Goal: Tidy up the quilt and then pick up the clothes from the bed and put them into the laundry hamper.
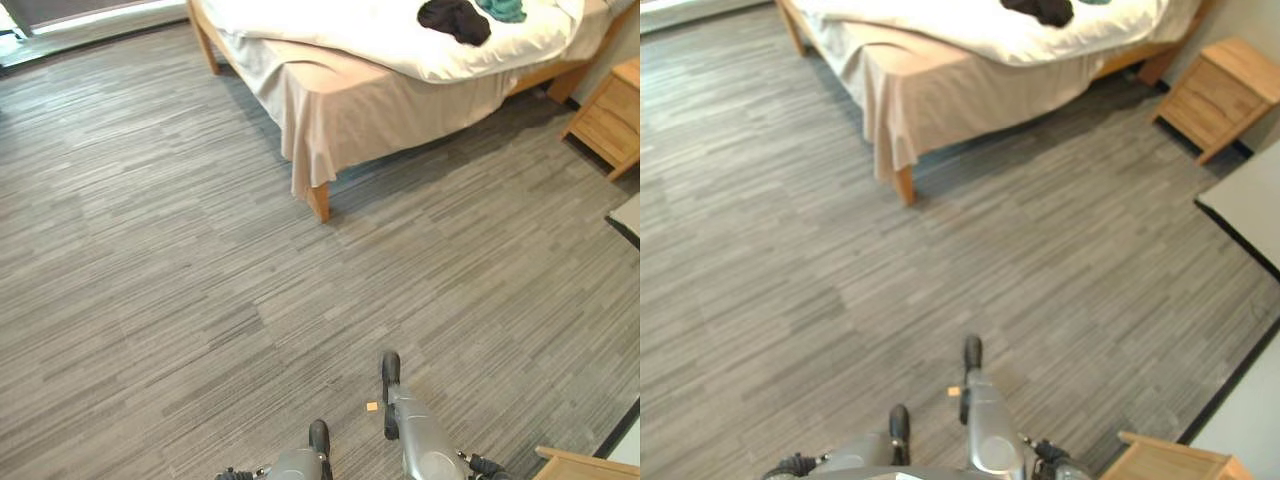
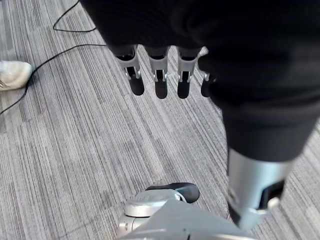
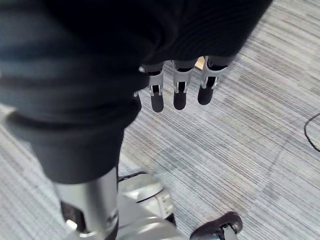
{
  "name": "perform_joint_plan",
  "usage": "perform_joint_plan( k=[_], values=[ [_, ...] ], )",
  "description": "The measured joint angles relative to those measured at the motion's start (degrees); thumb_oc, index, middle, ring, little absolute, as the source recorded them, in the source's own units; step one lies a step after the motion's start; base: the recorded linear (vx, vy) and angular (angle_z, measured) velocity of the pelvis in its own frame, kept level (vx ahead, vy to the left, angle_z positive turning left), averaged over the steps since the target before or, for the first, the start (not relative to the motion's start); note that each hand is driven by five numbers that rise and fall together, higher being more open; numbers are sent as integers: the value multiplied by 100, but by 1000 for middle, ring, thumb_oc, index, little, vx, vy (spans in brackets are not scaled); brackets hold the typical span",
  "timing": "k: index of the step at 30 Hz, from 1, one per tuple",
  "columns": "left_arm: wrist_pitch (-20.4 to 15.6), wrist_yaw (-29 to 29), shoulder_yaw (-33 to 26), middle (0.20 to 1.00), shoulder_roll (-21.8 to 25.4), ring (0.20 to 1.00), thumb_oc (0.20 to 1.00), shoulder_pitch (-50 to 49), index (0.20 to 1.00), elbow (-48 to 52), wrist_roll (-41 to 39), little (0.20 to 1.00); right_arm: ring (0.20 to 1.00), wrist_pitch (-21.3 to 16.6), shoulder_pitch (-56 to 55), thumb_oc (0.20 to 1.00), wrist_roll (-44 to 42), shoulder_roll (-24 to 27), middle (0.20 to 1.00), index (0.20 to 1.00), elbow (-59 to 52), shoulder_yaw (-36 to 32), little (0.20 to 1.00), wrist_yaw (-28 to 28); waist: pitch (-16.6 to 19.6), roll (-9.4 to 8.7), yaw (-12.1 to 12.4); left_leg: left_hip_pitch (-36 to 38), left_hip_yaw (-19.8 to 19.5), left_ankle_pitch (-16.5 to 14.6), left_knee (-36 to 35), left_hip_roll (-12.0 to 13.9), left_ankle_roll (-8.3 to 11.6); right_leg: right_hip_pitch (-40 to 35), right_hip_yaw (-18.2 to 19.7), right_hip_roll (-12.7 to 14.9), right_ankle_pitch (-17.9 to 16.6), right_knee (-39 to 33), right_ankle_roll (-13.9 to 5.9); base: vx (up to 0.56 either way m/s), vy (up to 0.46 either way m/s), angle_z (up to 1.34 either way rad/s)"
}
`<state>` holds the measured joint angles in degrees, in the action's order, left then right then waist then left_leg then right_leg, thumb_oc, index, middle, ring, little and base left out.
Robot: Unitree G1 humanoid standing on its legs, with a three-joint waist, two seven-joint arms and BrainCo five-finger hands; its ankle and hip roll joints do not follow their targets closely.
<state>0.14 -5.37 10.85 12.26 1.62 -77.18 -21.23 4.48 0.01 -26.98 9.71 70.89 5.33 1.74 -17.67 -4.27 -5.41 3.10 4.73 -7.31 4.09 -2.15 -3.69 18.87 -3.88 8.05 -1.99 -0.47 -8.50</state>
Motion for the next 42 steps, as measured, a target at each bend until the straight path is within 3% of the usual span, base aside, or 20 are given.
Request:
perform_joint_plan(
  k=[4, 5, 6, 9, 11, 13, 15, 17, 20, 23, 26, 27, 29, 31, 33, 35, 36, 38, 40, 42],
  values=[
    [8, -95, 5, 1000, -67, 1000, 1000, -196, 1000, 39, 2, 1000, 1000, 106, -278, 1000, 8, -33, 1000, 1000, 67, -88, 1000, -60, -54, 55, -215, 545, -118, -528, 42, 119, 316, -174, 53, -97, -220, 316, 154, 565, -171, 17],
    [41, -105, -1, 1000, -188, 1000, 1000, -218, 1000, 22, 3, 1000, 1000, 147, -295, 1000, 9, 47, 1000, 1000, 91, -103, 1000, -59, -114, 409, -362, 727, -233, -748, 105, 473, 408, -198, -59, -369, -213, 775, 183, 824, -222, 43],
    [46, -109, -2, 1000, -265, 1000, 1000, -234, 1000, 26, 4, 1000, 1000, 193, -312, 1000, 11, 88, 1000, 1000, 110, -109, 1000, -70, -111, 515, -417, 771, -250, -797, 210, 600, 430, -193, -69, -531, -207, 953, 195, 827, -214, 28],
    [36, -128, -84, 1000, -316, 1000, 1000, -388, 1000, 66, 8, 1000, 1000, 171, -129, 1000, 611, 288, 1000, 1000, 383, -347, 1000, -62, 66, 673, -461, 697, -411, -552, 1322, 886, 823, -327, -163, -780, 223, 1706, 870, 669, -228, -3],
    [20, -89, -150, 1000, -324, 1000, 1000, -417, 1000, 68, 5, 1000, 1000, -13, -172, 1000, 685, 322, 1000, 1000, 327, -406, 1000, -69, 181, 657, -576, 409, -522, -297, 2025, 1021, 1145, -544, -359, -807, 304, 1549, 1011, 412, -170, 23],
    [-12, -90, -246, 1000, -317, 1000, 1000, -375, 1000, 173, 1, 1000, 1000, -144, -221, 1000, 678, 396, 1000, 1000, 117, -358, 1000, -77, 261, 622, -533, -340, -693, 420, 3344, 950, 1206, -997, -324, -874, 375, 1163, 1425, 566, -247, 40],
    [-75, -78, -188, 1000, -195, 1000, 1000, -303, 1000, 290, 7, 1000, 1000, -315, -72, 1000, 618, 368, 1000, 1000, 118, -370, 1000, -87, 267, 414, -182, -1330, -841, 270, 4255, 393, 949, -1321, -146, -737, 287, 778, 1449, 437, -103, 8],
    [-62, -87, -167, 1000, -167, 1000, 1000, -408, 1000, 255, 11, 1000, 1000, -585, 162, 1000, 473, 391, 1000, 1000, 52, -306, 1000, -176, 208, 282, 184, -2284, -610, 174, 3642, -77, 706, -1747, -59, -638, 179, 340, 1399, 489, -12, -40],
    [40, -63, -174, 1000, -248, 1000, 1000, -688, 1000, 173, 13, 1000, 1000, -845, 279, 1000, 158, 341, 1000, 1000, -261, -62, 1000, -191, 198, 316, 341, -2559, 158, 603, 1261, 108, 543, -2570, -16, -899, 213, -283, 1397, 486, 90, -33],
    [25, -67, -188, 1000, -364, 1000, 1000, -714, 1000, 3, 8, 1000, 1000, -839, 364, 1000, -76, 264, 1000, 1000, -218, 14, 1000, -198, 216, 336, 574, -2422, -100, 894, -478, 161, 488, -3060, 409, -1032, 606, -412, 1304, 464, 149, -56],
    [-6, -135, -597, 1000, -381, 1000, 1000, -802, 1000, -49, -2, 1000, 1000, -825, 320, 1000, -52, 285, 1000, 1000, 139, -26, 1000, -203, 360, 257, 717, -1874, 109, 924, -761, 175, 400, -3639, 785, -741, 1061, -378, 997, 476, 187, -81],
    [-8, -153, -641, 1000, -398, 1000, 1000, -859, 1000, -47, -2, 1000, 1000, -816, 276, 1000, -52, 313, 1000, 1000, 205, -16, 1000, -198, 412, 301, 697, -1651, 205, 1222, -918, 190, 334, -3775, 721, -713, 1178, -262, 839, 579, 324, -68],
    [-172, -153, -676, 1000, -266, 1000, 1000, -619, 1000, -100, 13, 1000, 1000, -830, 97, 1000, 17, 215, 1000, 1000, 220, -33, 1000, -187, 385, 299, 674, -1332, 366, 1500, -525, 109, -2, -2962, 181, -492, 1588, 2283, 474, 437, 282, -37],
    [-399, -144, -592, 1000, -209, 1000, 1000, -646, 1000, -137, -6, 1000, 1000, -848, -223, 1000, 184, 141, 1000, 1000, 7, 22, 1000, -183, 587, 403, 613, -956, 348, 1380, -506, -27, -278, -1678, -229, -103, 1490, 4763, 454, 333, 86, -22],
    [-520, -96, -407, 1000, -73, 1000, 1000, -420, 1000, -173, -52, 1000, 1000, -954, -292, 1000, 221, 79, 1000, 1000, -21, 162, 1000, -156, 611, 455, 397, -573, 96, 1173, -560, -217, -328, -680, -398, 102, 1604, 5230, 633, 389, -130, 41],
    [-518, -68, -376, 1000, 2, 1000, 1000, -206, 1000, -140, -71, 1000, 1000, -939, -281, 1000, 218, 108, 1000, 1000, -27, 315, 1000, -113, 620, 484, 384, -362, -109, 1077, -653, -297, -152, -376, -531, 134, 1577, 3944, 606, 425, -316, 87],
    [-513, -62, -331, 1000, 116, 1000, 1000, -120, 1000, -47, -116, 1000, 1000, -935, -283, 1000, 216, 143, 1000, 1000, -78, 431, 1000, -65, 630, 466, 387, -192, -356, 916, -677, -372, 21, -307, -507, 86, 1388, 2464, 510, 407, -383, 107],
    [-467, -69, -340, 1000, 141, 1000, 1000, -91, 1000, -53, -127, 1000, 1000, -926, -218, 1000, 184, 189, 1000, 1000, -139, 529, 1000, -59, 635, 408, 344, 27, -919, 750, -701, -493, 82, -392, 237, -100, 619, 203, 258, 388, -335, 129],
    [-460, -63, -332, 1000, 132, 1000, 1000, -89, 1000, -84, -143, 1000, 1000, -892, -179, 1000, 178, 173, 1000, 1000, -198, 448, 1000, -32, 617, 347, 206, 243, -1112, 819, -677, -575, -25, -387, 613, -110, 111, -54, 265, 323, -289, 157],
    [-509, -38, -334, 1000, 63, 1000, 1000, -219, 1000, -89, -301, 1000, 1000, -827, -178, 1000, 174, 105, 1000, 1000, -169, 419, 1000, 73, 634, 348, 61, 512, -1719, 691, -492, -608, 114, -669, 1195, -347, -283, 80, 267, 312, -334, 197]
  ],
)
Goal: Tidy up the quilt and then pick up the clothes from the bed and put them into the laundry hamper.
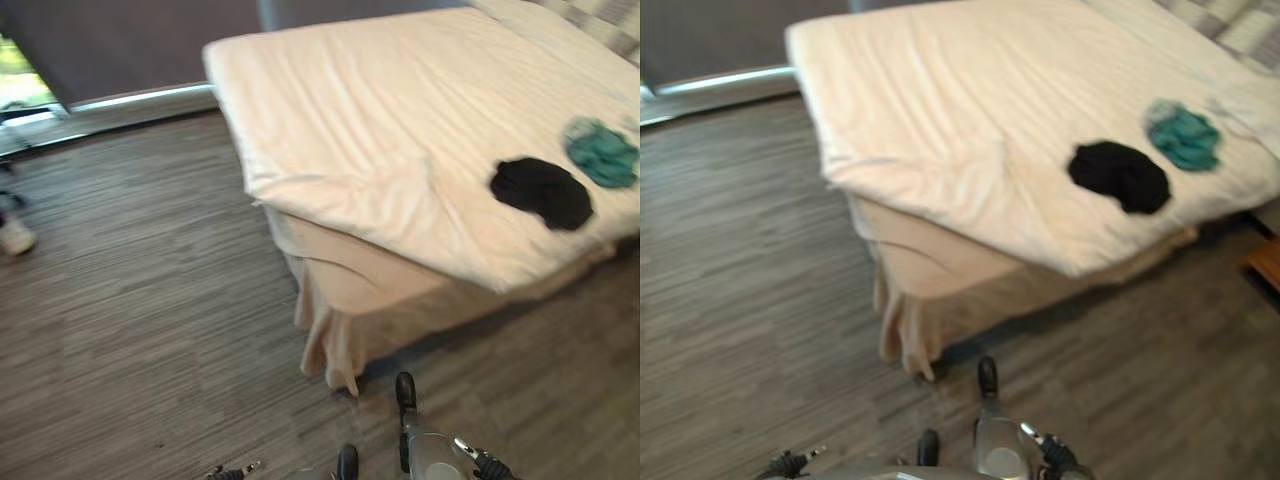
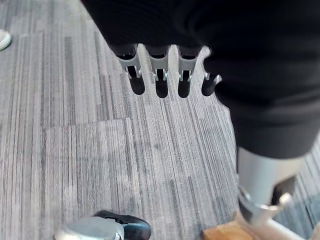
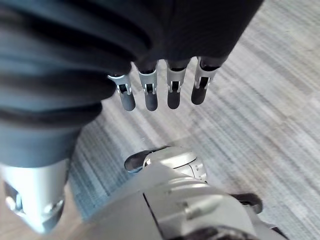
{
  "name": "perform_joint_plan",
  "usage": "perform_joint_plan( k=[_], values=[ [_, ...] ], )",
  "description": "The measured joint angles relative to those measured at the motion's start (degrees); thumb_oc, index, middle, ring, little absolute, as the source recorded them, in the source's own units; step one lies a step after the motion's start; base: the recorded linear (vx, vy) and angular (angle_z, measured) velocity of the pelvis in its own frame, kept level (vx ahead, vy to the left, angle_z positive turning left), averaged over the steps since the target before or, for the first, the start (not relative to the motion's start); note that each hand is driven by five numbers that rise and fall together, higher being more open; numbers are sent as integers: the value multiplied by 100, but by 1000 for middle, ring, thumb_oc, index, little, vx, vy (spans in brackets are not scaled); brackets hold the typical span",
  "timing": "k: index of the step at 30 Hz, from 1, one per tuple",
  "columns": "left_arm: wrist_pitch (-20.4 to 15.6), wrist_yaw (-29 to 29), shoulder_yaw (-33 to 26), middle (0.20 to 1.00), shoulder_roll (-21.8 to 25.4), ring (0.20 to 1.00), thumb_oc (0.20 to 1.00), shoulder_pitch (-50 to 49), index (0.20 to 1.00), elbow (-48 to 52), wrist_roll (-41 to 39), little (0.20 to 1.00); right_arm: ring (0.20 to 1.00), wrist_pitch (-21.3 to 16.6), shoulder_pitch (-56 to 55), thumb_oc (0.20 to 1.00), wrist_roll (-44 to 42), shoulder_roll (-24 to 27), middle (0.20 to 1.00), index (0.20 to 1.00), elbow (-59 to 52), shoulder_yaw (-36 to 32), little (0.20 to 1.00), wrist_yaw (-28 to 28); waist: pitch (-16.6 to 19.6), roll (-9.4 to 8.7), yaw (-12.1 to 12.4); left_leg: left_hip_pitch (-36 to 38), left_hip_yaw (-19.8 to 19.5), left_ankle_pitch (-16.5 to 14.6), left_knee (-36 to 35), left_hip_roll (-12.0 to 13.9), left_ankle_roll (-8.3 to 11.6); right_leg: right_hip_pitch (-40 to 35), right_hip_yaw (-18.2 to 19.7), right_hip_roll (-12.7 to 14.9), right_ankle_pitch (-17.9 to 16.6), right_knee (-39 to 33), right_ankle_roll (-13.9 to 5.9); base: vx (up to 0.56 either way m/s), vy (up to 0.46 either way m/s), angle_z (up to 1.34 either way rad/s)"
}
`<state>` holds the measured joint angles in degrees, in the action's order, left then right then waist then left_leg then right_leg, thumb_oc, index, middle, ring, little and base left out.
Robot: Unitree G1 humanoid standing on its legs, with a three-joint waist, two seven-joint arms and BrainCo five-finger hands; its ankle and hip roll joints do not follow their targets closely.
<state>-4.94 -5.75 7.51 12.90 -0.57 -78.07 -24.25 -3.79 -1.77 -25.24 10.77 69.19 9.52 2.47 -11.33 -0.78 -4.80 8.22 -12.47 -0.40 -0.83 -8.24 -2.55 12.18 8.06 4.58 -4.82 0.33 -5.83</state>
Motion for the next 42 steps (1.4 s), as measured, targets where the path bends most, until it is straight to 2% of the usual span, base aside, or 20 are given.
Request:
perform_joint_plan(
  k=[2, 3, 5, 6, 7, 8, 11, 13, 15, 16, 21, 24, 28, 32, 33, 35, 36, 38, 41, 42],
  values=[
    [-57, 46, -11, 1000, 29, 1000, 1000, -220, 1000, 162, -155, 1000, 1000, 98, -43, 1000, 49, -41, 1000, 1000, 10, -26, 1000, 29, 63, -61, 50, 281, 148, -177, -71, -6, -5, -51, -382, -60, -299, 313, 100, 241, -393, 144],
    [-96, 75, -42, 1000, -25, 1000, 1000, -445, 1000, 228, -297, 1000, 1000, 158, 105, 1000, 130, 1, 1000, 1000, 95, -59, 1000, 51, 98, -39, 216, 382, 291, -343, -45, 68, 10, -49, -621, -159, -347, 481, 376, 174, -392, 55],
    [-110, 57, -129, 1000, -132, 1000, 1000, -603, 1000, 208, -402, 1000, 1000, 145, 292, 1000, 221, 106, 1000, 1000, 78, -16, 1000, 107, 104, -45, 313, 66, 460, -356, 509, 35, 63, -175, -474, -165, -441, 311, 523, 128, -329, 32],
    [-172, -44, -189, 1000, -171, 1000, 1000, -642, 1000, 190, -495, 1000, 1000, 161, 381, 1000, 215, 138, 1000, 1000, -24, -4, 1000, 138, 32, -282, 386, -369, 656, -339, 1364, -110, 344, -446, -439, 86, -444, -47, 529, 94, -256, 41],
    [-224, -97, -256, 1000, -184, 1000, 1000, -644, 1000, 159, -494, 1000, 1000, 185, 404, 1000, 214, 147, 1000, 1000, -38, -14, 1000, 152, -14, -392, 381, -445, 784, -544, 1457, 0, 336, -604, -513, 123, -446, -182, 537, 84, -270, 85],
    [-376, -212, -300, 1000, -147, 1000, 1000, -620, 1000, 162, -490, 1000, 1000, 188, 398, 1000, 212, 157, 1000, 1000, -37, -44, 1000, 187, -28, -438, 356, -430, 909, -704, 1070, 678, 351, -800, -588, 17, -340, -258, 672, 84, -268, 77],
    [-1178, -828, -213, 1000, -204, 1000, 1000, -503, 1000, 539, -112, 1000, 1000, 97, 470, 1000, 223, 254, 1000, 1000, -400, -117, 1000, 247, -171, -383, 313, -799, 1188, -545, 713, 1560, 514, -832, -674, -174, -186, -312, 837, 44, -110, 32],
    [-1512, -1256, -40, 1000, -158, 1000, 1000, -420, 1000, 1051, 282, 1000, 1000, 169, 455, 1000, 217, 413, 1000, 1000, -428, -105, 1000, 268, -224, -262, 233, -809, 1250, -271, 306, 1627, 511, -845, -670, -197, -175, -322, 772, 13, 9, -9],
    [-1723, -1663, 206, 1000, -37, 1000, 1000, -275, 1000, 2151, 693, 1000, 1000, 337, 428, 1000, 213, 749, 1000, 1000, -524, -97, 1000, 307, -274, 246, 55, -792, 1302, -59, 24, 1674, 353, -808, -636, -406, -176, -336, 641, -21, 25, -25],
    [-1624, -1875, 374, 1000, 217, 1000, 1000, -185, 1000, 2876, 836, 1000, 1000, 444, 456, 1000, 208, 807, 1000, 1000, -514, -125, 1000, 329, -322, 338, 40, -802, 1337, 47, -85, 1701, 604, -672, -479, -420, -209, -277, 559, -29, 18, -49],
    [-1191, -2094, 437, 1000, 2029, 1000, 1000, 1151, 1000, 5117, 1668, 1000, 1000, 617, 234, 1000, 226, 810, 1000, 1000, -293, -119, 1000, 250, -354, 535, -261, -777, 1656, 270, -419, 1418, 588, -519, -283, -113, -468, -496, 156, 13, 0, -24],
    [-874, -1620, 368, 1000, 2612, 1000, 1000, 1874, 1000, 5822, 1900, 1000, 1000, 596, 69, 1000, 282, 834, 1000, 1000, -266, -6, 1000, 214, -354, 808, -487, -668, 1966, 200, -402, 1411, 571, -465, -193, -101, -461, -522, 166, 111, 16, -39],
    [-700, -1151, 1105, 1000, 2780, 1000, 1000, 2686, 1000, 5900, 2277, 1000, 1000, 457, 115, 1000, 797, 904, 1000, 1000, -276, 1, 1000, 86, -358, 1250, -889, -460, 2451, 141, -387, 1396, 624, -380, 48, -148, -419, -524, 171, 165, 87, -65],
    [-708, -1026, 1121, 1000, 2536, 1000, 1000, 2811, 1000, 5788, 2536, 1000, 1000, 391, 208, 1000, 953, 972, 1000, 1000, -273, -9, 1000, 19, -362, 1384, -982, -381, 2403, 146, -388, 1387, 622, -350, 177, -157, -489, -492, 76, 89, 120, -45],
    [-691, -1112, 1297, 1000, 2499, 1000, 1000, 2972, 1000, 5653, 2527, 1000, 1000, 318, 109, 1000, 1049, 1058, 1000, 1000, -347, 217, 1000, 15, -423, 1453, -1180, -335, 2475, 120, -386, 1288, 658, -254, 291, -158, -393, -435, 98, 206, 252, -16],
    [-687, -1371, 2092, 1000, 2846, 1000, 1000, 3564, 1000, 4675, 2480, 1000, 1000, 80, 460, 1000, 1469, 1370, 1000, 1000, -364, 439, 1000, -13, -454, 1587, -1236, -621, 3101, 28, -385, 1231, 737, 529, 385, -144, -179, 260, 93, 34, 8, -74],
    [-594, -1469, 2125, 1000, 2985, 1000, 1000, 3780, 1000, 4334, 2434, 1000, 1000, -19, 761, 1000, 1621, 1430, 1000, 1000, -366, 368, 1000, 7, -568, 1609, -1253, -836, 3454, -71, -387, 1110, 594, 1034, 361, -35, -183, 604, 89, 2, -70, -118],
    [-639, -1636, 2189, 1000, 2959, 1000, 1000, 4091, 1000, 3966, 2435, 1000, 1000, -110, 927, 1000, 1614, 1423, 1000, 1000, -382, 344, 1000, 11, -883, 1413, -1448, -991, 3697, -36, -231, 914, 630, 1637, 419, 75, -76, 1229, 32, -19, -123, -71],
    [-729, -1700, 2335, 1000, 2940, 1000, 1000, 4436, 1000, 3547, 2488, 1000, 1000, -141, 950, 1000, 1507, 1339, 1000, 1000, -405, 333, 1000, 9, -1101, 1204, -1624, -1199, 3621, -50, -2, 893, 613, 1981, 531, 48, 40, 1560, 67, -16, -197, -35],
    [-907, -1833, 2563, 1000, 2941, 1000, 1000, 4839, 1000, 3276, 2595, 1000, 1000, -154, 954, 1000, 1321, 1288, 1000, 1000, -399, 328, 1000, -22, -1293, 995, -1677, -1416, 3462, -71, 253, 932, 605, 2133, 530, 64, 41, 1613, 73, 28, -99, -32]
  ],
)
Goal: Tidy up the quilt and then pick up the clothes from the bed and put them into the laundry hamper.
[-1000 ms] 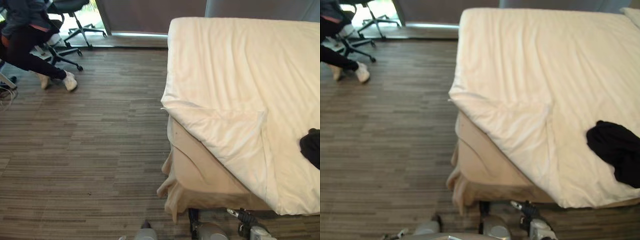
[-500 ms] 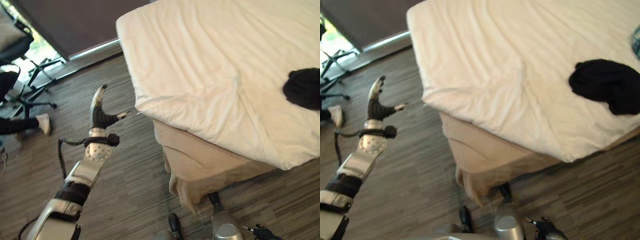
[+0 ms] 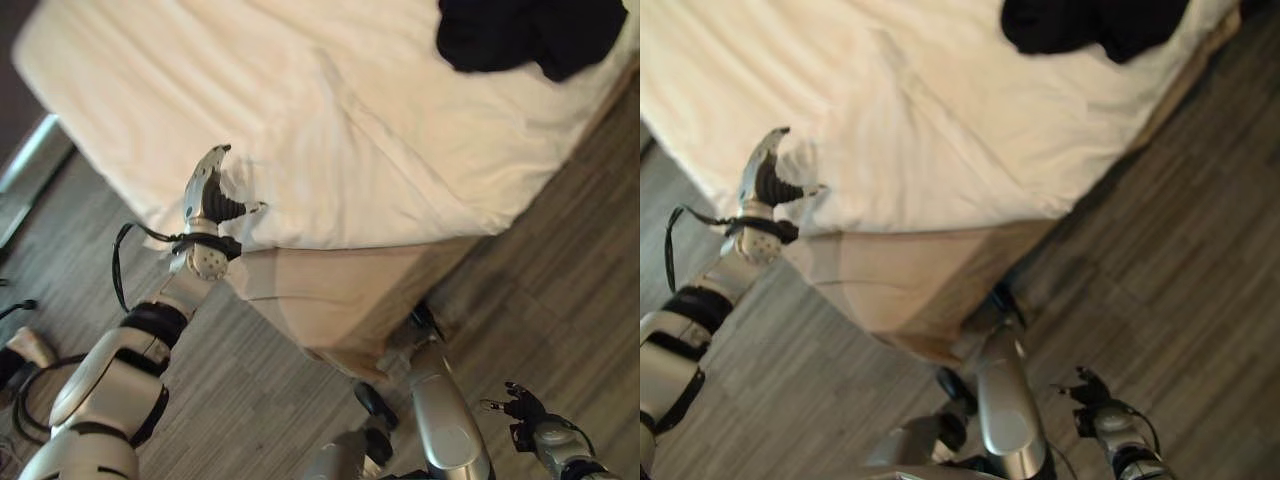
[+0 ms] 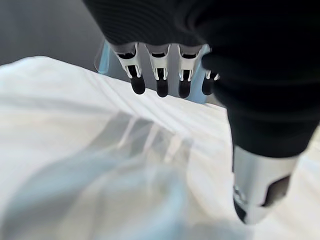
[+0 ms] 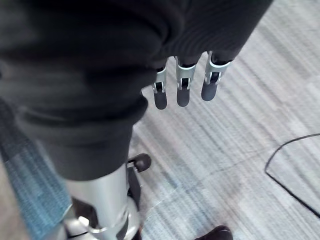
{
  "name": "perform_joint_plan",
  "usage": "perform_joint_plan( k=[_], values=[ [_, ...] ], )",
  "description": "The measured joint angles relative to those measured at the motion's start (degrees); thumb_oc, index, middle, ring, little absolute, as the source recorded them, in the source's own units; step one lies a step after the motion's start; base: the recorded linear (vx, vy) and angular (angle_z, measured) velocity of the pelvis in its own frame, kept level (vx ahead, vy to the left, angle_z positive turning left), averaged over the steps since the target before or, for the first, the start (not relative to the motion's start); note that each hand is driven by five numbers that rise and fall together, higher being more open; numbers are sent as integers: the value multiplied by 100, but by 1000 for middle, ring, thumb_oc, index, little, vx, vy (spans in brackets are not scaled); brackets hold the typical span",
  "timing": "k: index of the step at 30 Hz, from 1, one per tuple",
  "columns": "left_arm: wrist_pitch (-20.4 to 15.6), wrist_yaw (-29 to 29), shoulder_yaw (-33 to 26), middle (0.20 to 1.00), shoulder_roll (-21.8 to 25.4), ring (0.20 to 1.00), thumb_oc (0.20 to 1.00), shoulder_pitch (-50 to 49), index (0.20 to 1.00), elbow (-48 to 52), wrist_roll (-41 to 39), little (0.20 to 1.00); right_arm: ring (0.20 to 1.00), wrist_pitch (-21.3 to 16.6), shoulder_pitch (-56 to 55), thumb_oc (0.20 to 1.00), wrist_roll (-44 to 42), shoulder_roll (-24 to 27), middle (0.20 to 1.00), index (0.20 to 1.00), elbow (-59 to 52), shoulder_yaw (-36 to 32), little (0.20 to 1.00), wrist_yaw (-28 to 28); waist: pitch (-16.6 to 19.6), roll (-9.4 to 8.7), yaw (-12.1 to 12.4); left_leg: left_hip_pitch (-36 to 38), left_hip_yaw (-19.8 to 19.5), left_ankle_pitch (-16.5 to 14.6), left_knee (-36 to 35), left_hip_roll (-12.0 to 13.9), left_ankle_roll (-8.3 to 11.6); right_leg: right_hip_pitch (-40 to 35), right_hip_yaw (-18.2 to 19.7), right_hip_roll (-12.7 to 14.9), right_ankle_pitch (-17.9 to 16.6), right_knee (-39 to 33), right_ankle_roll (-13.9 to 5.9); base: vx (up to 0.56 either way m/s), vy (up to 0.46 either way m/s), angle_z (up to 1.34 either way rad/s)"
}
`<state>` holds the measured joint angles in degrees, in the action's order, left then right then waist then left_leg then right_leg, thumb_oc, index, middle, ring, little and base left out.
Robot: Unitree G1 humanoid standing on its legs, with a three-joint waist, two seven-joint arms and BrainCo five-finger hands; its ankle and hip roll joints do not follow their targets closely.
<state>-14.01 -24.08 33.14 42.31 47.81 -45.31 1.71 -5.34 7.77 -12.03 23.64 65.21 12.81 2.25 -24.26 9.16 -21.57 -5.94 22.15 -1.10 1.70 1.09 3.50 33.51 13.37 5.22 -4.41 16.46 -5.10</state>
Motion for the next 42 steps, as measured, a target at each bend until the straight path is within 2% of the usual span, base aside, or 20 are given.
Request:
perform_joint_plan(
  k=[3, 5, 6, 7, 8, 11, 17, 23, 25, 28, 29, 31, 32, 33, 34, 37, 39, 40, 41, 42],
  values=[
    [-244, -234, 289, 1000, -71, 1000, 1000, 417, 1000, -65, 300, 1000, 1000, -112, -85, 1000, -256, 70, 1000, 1000, 121, -123, 1000, -123, -150, -55, -176, -103, -283, -123, 74, 186, 14, 58, -106, -181, -73, -67, 57, -37, -147, -19],
    [-355, -337, 393, 1000, -65, 1000, 1000, 802, 1000, -8, 335, 1000, 1000, -220, -146, 1000, -275, 89, 1000, 1000, 122, -126, 1000, -240, -207, -83, -170, -193, -355, -249, 79, 255, 21, 146, -130, -256, -75, -87, 60, -21, -68, -6],
    [-367, -331, 402, 893, -69, 893, 893, 906, 893, 18, 337, 893, 1000, -250, -161, 1000, -274, 85, 1000, 1000, 122, -126, 1000, -255, -210, -84, -179, -238, -374, -272, 79, 260, 8, 192, -137, -261, -75, -85, 60, 0, 0, 0],
    [-367, -301, 475, 241, -70, 241, 241, 1086, 241, 86, 343, 241, 1000, -338, -194, 1000, -272, 71, 1000, 1000, 129, -151, 1000, -277, -230, -87, -183, -311, -384, -271, 110, 249, 8, 242, -126, -248, -75, -94, 60, 12, 37, 1],
    [-359, -244, 488, 200, -70, 200, 200, 1113, 200, 124, 347, 200, 1000, -375, -209, 1000, -263, 48, 1000, 1000, 131, -152, 1000, -289, -238, -85, -192, -310, -377, -274, 120, 242, 10, 240, -116, -241, -75, -108, 60, 26, 85, -4],
    [-186, 185, 664, 200, -66, 200, 200, 1141, 200, 158, 338, 200, 1000, -534, -245, 1000, -222, -23, 1000, 1000, 126, -149, 1000, -386, -240, -76, -195, -289, -289, -295, 114, 191, 20, 203, -116, -187, -83, -251, 46, 36, 109, -13],
    [80, 542, 874, 200, -76, 200, 200, 1119, 200, 30, 54, 200, 1000, -626, -274, 1000, -148, -2, 1000, 1000, -251, 82, 1000, -290, -250, -39, -273, -268, -190, -350, 126, -1, -66, -2, -76, 50, -205, -696, -135, 12, 115, -7],
    [-146, 152, 809, 200, -200, 200, 200, 845, 200, -69, 38, 200, 1000, -534, -278, 1000, -150, -47, 1000, 1000, -579, 179, 1000, -29, -238, -20, -310, -201, -189, -379, 140, -124, -117, -209, -58, 216, -554, -991, -149, -52, 44, 5],
    [-512, -240, 585, 200, -322, 200, 200, 657, 200, -14, -131, 200, 1000, -466, -281, 1000, -151, -76, 1000, 1000, -597, 288, 1000, 119, -236, -20, -160, -164, -225, -356, 150, -95, -91, -320, -109, 216, -727, -1004, -81, -164, -96, 8],
    [-1011, -781, 43, 200, -469, 200, 200, 414, 200, 437, -114, 200, 1000, -355, -306, 1000, -151, -184, 1000, 1000, -543, 353, 1000, 271, -231, -26, 46, -194, -394, -372, 256, 0, -64, -354, -238, 192, -726, -942, -31, -73, -99, 27],
    [-1213, -1018, -102, 200, -476, 200, 200, 230, 200, 667, 10, 200, 1000, -310, -287, 1000, -152, -257, 1000, 1000, -545, 348, 1000, 314, -220, -47, 208, -174, -556, -321, 226, 86, -10, -467, -418, 161, -736, -960, 10, -102, -195, 42],
    [-1311, -1079, -536, 200, -539, 200, 200, -205, 200, 1204, 311, 200, 1000, -281, -292, 1000, -163, -335, 1000, 1000, -457, 342, 1000, 388, -202, -78, 333, -164, -692, -328, 227, 191, 20, -606, -582, 117, -705, -979, 29, -86, -117, 42],
    [-1476, -1140, -678, 200, -627, 200, 200, -607, 200, 1665, 695, 200, 1000, -212, -311, 1000, -166, -413, 1000, 1000, -245, 352, 1000, 418, -153, -139, 496, -75, -893, -330, 214, 297, 39, -811, -761, 74, -659, -1037, 107, -69, -66, 47],
    [-1540, -1136, -670, 200, -612, 200, 200, -781, 200, 1838, 878, 200, 1000, -182, -317, 1000, -178, -454, 1000, 1000, -131, 352, 1000, 424, -97, -183, 550, -64, -937, -317, 217, 354, 64, -872, -832, 46, -639, -1060, 137, -56, -49, 54],
    [-1591, -1042, -662, 200, -601, 200, 200, -1157, 200, 2106, 1137, 200, 1000, -151, -372, 1000, -191, -496, 1000, 1000, -20, 351, 1000, 447, 90, -272, 803, -86, -1057, -303, 187, 430, 74, -921, -934, -5, -638, -1110, 153, -46, -6, 36],
    [-1532, -687, -514, 200, -577, 200, 200, -1875, 200, 2627, 1591, 200, 1000, -94, -405, 1000, -243, -509, 1000, 1000, 128, 334, 1000, 506, 329, -466, 966, -1, -1241, -197, 51, 502, 116, -1154, -1105, -27, -648, -1285, 165, -54, 54, 39],
    [-1394, -270, -9, 200, -577, 200, 200, -2512, 200, 2889, 2104, 200, 1000, -72, -459, 1000, -388, -466, 1000, 1000, 138, 285, 1000, 507, 461, -571, 1102, 189, -1349, -161, -82, 497, 102, -1476, -1147, -21, -704, -1546, 164, -46, 86, 28],
    [-1323, -156, 126, 294, -576, 294, 294, -2664, 294, 2913, 2231, 294, 1000, -69, -451, 1000, -389, -466, 1000, 1000, 137, 281, 1000, 507, 483, -587, 1110, 214, -1373, -154, -95, 485, 93, -1548, -1143, -5, -708, -1602, 158, -53, 124, 26],
    [-1175, -9, 378, 567, -576, 567, 567, -2905, 567, 2928, 2409, 567, 1000, -61, -436, 1000, -397, -464, 1000, 1000, 137, 278, 1000, 506, 563, -598, 1148, 229, -1450, -133, -140, 439, 60, -1607, -1132, 38, -716, -1692, 146, -56, 135, 29],
    [-1023, 60, 675, 746, -557, 746, 746, -3099, 746, 2938, 2488, 746, 1000, -38, -414, 1000, -404, -465, 1000, 1000, 144, 278, 1000, 500, 614, -584, 1159, 241, -1501, -103, -198, 391, 30, -1677, -1127, 84, -750, -1787, 99, -58, 119, 28]
  ],
)
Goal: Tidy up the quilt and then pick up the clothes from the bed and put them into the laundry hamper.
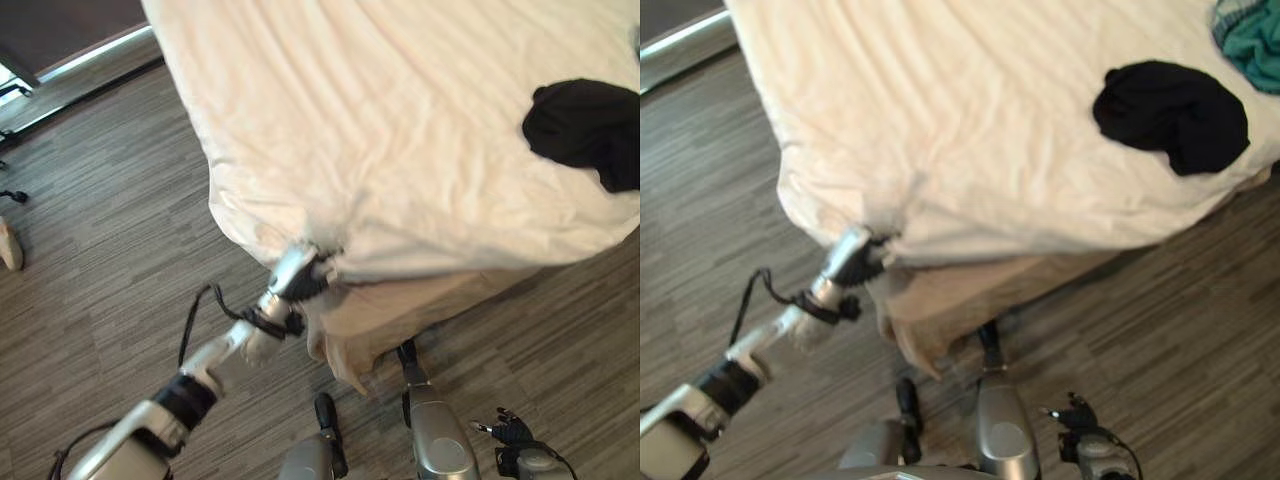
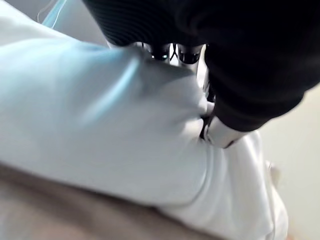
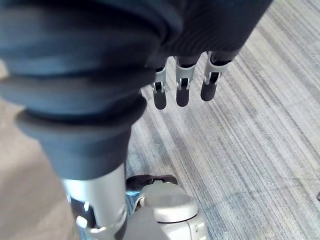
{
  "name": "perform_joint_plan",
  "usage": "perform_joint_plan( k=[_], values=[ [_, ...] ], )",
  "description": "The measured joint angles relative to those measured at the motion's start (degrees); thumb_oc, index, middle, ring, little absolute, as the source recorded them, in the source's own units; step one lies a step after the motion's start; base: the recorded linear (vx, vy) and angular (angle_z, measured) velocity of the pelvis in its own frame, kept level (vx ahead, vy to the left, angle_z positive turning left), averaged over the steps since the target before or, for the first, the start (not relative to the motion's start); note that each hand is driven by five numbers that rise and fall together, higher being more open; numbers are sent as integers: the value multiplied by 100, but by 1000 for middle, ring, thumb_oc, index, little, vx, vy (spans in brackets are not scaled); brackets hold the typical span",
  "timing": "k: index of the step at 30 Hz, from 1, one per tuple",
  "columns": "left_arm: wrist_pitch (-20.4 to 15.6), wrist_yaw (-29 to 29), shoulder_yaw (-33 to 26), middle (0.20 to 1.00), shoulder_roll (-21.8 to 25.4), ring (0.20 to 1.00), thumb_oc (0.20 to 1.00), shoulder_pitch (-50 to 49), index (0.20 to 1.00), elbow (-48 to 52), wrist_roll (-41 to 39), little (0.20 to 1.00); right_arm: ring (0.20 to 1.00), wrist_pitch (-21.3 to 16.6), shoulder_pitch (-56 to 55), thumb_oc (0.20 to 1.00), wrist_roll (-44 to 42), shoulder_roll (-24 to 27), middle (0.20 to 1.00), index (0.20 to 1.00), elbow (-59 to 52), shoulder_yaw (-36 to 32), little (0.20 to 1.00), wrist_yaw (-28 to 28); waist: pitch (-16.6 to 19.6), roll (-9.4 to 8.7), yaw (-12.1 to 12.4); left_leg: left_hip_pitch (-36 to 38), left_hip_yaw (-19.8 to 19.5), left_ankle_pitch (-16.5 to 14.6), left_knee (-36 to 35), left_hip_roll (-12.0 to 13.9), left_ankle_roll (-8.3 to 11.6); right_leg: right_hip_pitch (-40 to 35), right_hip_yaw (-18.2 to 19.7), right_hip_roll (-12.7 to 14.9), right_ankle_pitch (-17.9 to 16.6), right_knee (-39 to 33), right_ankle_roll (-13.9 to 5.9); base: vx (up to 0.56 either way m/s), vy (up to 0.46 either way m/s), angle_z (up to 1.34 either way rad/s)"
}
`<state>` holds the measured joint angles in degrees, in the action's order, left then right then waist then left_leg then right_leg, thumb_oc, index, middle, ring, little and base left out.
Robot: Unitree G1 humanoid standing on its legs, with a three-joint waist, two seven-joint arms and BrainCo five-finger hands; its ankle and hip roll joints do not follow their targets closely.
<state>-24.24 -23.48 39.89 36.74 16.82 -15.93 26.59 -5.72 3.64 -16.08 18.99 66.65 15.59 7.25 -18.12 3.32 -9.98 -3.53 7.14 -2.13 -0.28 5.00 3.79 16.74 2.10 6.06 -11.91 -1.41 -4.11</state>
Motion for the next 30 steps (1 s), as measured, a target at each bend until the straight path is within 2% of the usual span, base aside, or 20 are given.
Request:
perform_joint_plan(
  k=[1, 2, 3, 4, 7, 10, 12, 13, 14, 16, 17, 19, 20, 21, 22, 24, 26, 28, 29, 30],
  values=[
    [113, 70, 172, 464, 12, 464, 464, -138, 464, 21, 20, 464, 1000, 16, 34, 1000, -3, -10, 1000, 1000, 40, 0, 1000, -3, 1, 3, -1, 65, -8, 22, -45, -38, -15, -97, 0, 34, -60, -89, -22, -65, 104, 18],
    [196, 121, 300, 313, 16, 313, 313, -241, 313, 35, 80, 313, 1000, 53, 55, 1000, -12, -15, 1000, 1000, 90, 2, 1000, -5, 7, 9, 19, 137, -5, 46, -81, -59, -7, -151, 8, 52, -79, -143, -40, -48, 73, 9],
    [243, 146, 388, 313, 20, 313, 313, -332, 313, 47, 115, 313, 1000, 68, 79, 1000, -22, -25, 1000, 1000, 138, 1, 1000, -4, 12, 19, 51, 167, -9, 56, -106, -81, -11, -217, 10, 78, -104, -208, -72, -86, 121, 4],
    [441, 89, 561, 1000, 13, 1000, 1000, -490, 1000, 136, 108, 1000, 1000, 106, 161, 1000, -27, -44, 1000, 1000, 200, 3, 1000, -2, 31, 49, 115, 209, -20, 79, -197, -142, -39, -296, 2, 143, -142, -316, -101, -89, 118, 8],
    [752, -102, 721, 1000, -129, 1000, 1000, -724, 1000, 54, -184, 1000, 1000, 137, 262, 1000, -47, -56, 1000, 1000, 206, 3, 1000, 3, 98, 170, 125, 309, -24, 174, -349, -219, -42, -319, -9, 211, -207, -317, -135, -80, 91, 3],
    [1115, -440, 629, 1000, -701, 1000, 1000, -1255, 1000, -737, -1405, 1000, 1000, 201, 302, 1000, -222, -110, 1000, 1000, 205, -6, 1000, 18, 163, 343, 171, 508, -29, 180, -426, -228, -57, -486, -20, 219, -194, -325, -138, -78, 3, 1],
    [1262, -727, 0, 1000, -1481, 1000, 1000, -1778, 1000, -2024, -2856, 1000, 1000, 255, 303, 1000, -445, -213, 1000, 1000, 203, -136, 1000, 80, 219, 430, 287, 506, -91, 144, -455, -216, -79, -507, -77, 219, -102, -325, -129, -100, -99, 12],
    [1004, -621, -1238, 1000, -2340, 1000, 1000, -2006, 1000, -3661, -3706, 1000, 1000, 326, 329, 1000, -736, -312, 1000, 1000, 255, -329, 1000, 167, 240, 462, 364, 543, -166, 109, -440, -163, -64, -587, -169, 193, -60, -324, -162, -39, -129, 26],
    [1168, -629, -2430, 1000, -2896, 1000, 1000, -1964, 1000, -5105, -4620, 1000, 1000, 368, 295, 1000, -979, -360, 1000, 1000, 415, -500, 1000, 213, 242, 417, 437, 624, -226, 134, -422, -103, -18, -705, -265, 157, -8, -325, -148, -19, -157, 30],
    [1433, -427, -3448, 1000, -2945, 1000, 1000, -2418, 1000, -6273, -5519, 1000, 1000, 406, 257, 1000, -1249, -507, 1000, 1000, 576, -781, 1000, 262, 352, 294, 567, 571, -312, 88, -324, -4, 50, -735, -368, 76, 62, -324, -60, 48, -109, 25],
    [1788, -399, -4171, 1000, -2873, 1000, 1000, -2596, 1000, -6800, -6294, 1000, 1000, 436, 208, 1000, -1405, -577, 1000, 1000, 656, -992, 1000, 266, 357, 166, 718, 569, -337, 72, -257, 46, 78, -766, -424, 43, 76, -323, -37, 157, -107, 24],
    [2107, -311, -4794, 1000, -2831, 1000, 1000, -2936, 1000, -7066, -6677, 1000, 1000, 455, 73, 1000, -1437, -610, 1000, 1000, 657, -1234, 1000, 273, 390, 39, 892, 576, -421, 79, -256, 70, 92, -820, -509, 34, 90, -321, -17, 218, -127, 23],
    [2331, -230, -5188, 1000, -2902, 1000, 1000, -3202, 1000, -7060, -6541, 1000, 558, 439, -38, 558, -1839, -696, 558, 558, 577, -1587, 558, 336, 398, -126, 924, 690, -434, 39, -272, 98, 79, -949, -533, 18, 101, -322, -5, 149, -135, 11],
    [2447, -127, -5064, 1000, -2945, 1000, 1000, -3278, 1000, -7004, -6372, 1000, 332, 407, -129, 332, -2104, -720, 332, 332, 532, -1774, 332, 439, 443, -272, 922, 734, -430, 27, -265, 118, 92, -991, -535, 6, 103, -322, -9, 110, -174, 6],
    [2477, -66, -4973, 1000, -2946, 1000, 1000, -3276, 1000, -6932, -6296, 1000, 200, 381, -226, 200, -2244, -724, 200, 200, 454, -1915, 200, 501, 488, -367, 921, 757, -416, 15, -270, 131, 111, -1011, -538, 3, 106, -322, -14, 34, -145, -2],
    [2356, 202, -4668, 1000, -2802, 1000, 1000, -3140, 1000, -6376, -5883, 1000, 200, 38, -619, 200, -2335, -591, 200, 200, 138, -2032, 200, 859, 716, -708, 889, 660, -397, 23, -271, 257, 87, -978, -528, -62, 120, -315, -82, 27, -264, 3],
    [2208, 393, -4521, 1000, -2639, 1000, 1000, -2884, 1000, -6072, -5652, 1000, 200, -66, -978, 200, -2282, -515, 200, 200, -550, -2121, 200, 1234, 776, -809, 843, 590, -326, 77, -256, 477, 106, -845, -503, -220, 152, 18, -59, -18, -194, 24],
    [1992, 586, -4355, 1000, -2325, 1000, 1000, -2674, 1000, -5852, -5389, 1000, 200, -352, -1307, 200, -2206, -442, 200, 200, -1520, -2167, 200, 1654, 837, -1117, 671, 486, -316, 63, -106, 675, 121, -724, -342, -346, 521, 419, -83, -59, -165, 20],
    [1838, 784, -4258, 1000, -2095, 1000, 1000, -2543, 1000, -5633, -5195, 1000, 200, -394, -1621, 200, -1849, -158, 200, 200, -3376, -2257, 200, 2162, 856, -1328, 521, 335, -288, 16, 59, 819, 211, -697, -307, -557, 575, 203, -16, -57, -109, -21],
    [1793, 847, -4252, 1000, -2086, 1000, 1000, -2530, 1000, -5507, -5101, 1000, 200, -422, -1723, 200, -1584, 108, 200, 200, -4372, -2307, 200, 2298, 840, -1380, 431, 247, -280, 15, 131, 851, 235, -689, -246, -620, 563, 12, -29, -52, -47, -42]
  ],
)
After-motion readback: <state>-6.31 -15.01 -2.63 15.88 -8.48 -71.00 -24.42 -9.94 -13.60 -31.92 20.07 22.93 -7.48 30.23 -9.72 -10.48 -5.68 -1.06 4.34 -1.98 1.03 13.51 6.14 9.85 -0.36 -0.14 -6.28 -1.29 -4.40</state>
